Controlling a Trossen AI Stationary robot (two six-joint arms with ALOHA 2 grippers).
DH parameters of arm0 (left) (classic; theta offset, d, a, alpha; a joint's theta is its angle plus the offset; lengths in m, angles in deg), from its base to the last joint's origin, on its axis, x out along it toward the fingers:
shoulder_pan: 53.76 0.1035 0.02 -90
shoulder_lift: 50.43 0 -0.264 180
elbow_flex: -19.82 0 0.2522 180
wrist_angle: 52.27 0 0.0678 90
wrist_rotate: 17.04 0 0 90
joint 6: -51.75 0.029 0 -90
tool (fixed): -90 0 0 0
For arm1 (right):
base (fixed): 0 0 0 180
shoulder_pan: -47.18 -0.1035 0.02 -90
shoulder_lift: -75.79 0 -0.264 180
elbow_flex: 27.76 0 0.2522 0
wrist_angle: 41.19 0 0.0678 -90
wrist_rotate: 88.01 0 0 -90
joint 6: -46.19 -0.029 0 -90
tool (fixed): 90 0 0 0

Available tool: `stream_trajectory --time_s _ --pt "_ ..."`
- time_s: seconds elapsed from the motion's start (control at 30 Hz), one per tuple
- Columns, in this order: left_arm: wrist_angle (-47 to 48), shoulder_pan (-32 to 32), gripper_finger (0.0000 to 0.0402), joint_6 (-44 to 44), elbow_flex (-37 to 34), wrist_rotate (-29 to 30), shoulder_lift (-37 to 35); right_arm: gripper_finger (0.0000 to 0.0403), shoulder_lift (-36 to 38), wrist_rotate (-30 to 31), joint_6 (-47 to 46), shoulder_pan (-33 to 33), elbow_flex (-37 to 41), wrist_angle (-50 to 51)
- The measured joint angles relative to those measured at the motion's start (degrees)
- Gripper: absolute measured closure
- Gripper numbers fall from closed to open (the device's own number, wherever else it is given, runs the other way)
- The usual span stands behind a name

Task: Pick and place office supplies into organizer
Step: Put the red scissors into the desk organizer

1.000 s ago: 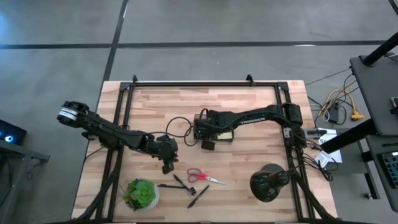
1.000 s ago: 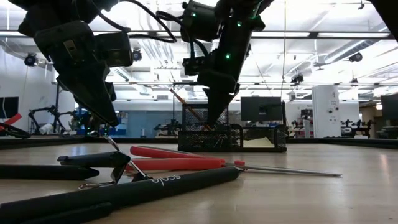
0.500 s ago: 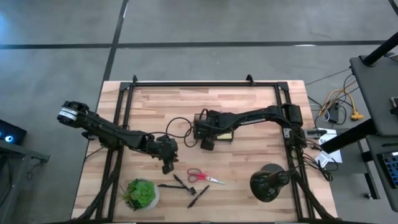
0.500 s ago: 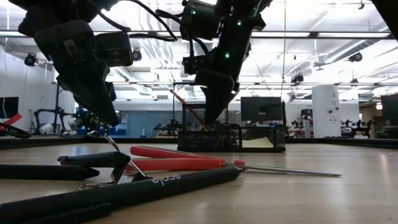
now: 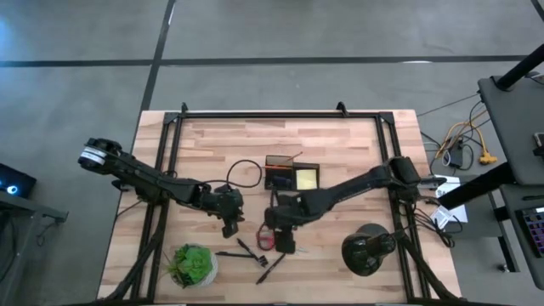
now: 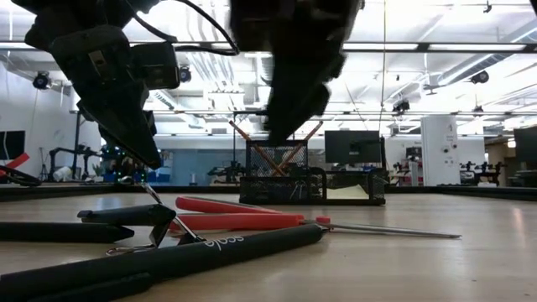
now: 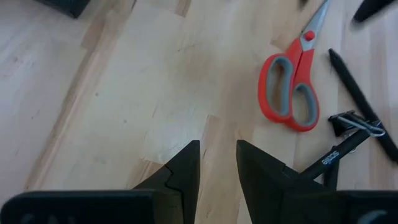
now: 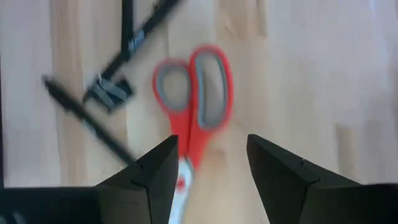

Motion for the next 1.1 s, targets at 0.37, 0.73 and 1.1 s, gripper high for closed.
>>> stream_trajectory --time_s 0.37,0.73,1.1 --pt "-2.43 -0.01 0.0314 0.03 0.0 -0.18 0.0 0.022 -9.53 3.58 -1.29 -1.83 -6.76 -4.77" --pt "-1.61 -0.13 0.0314 0.07 0.0 -1.93 0.0 0.022 -17.21 9.53 0.54 -3.04 -18.82 6.01" --pt "-1.46 -0.67 0.0314 0.39 0.0 -2.03 0.0 0.0221 -19.57 11.68 -2.55 -3.51 -20.07 6.18"
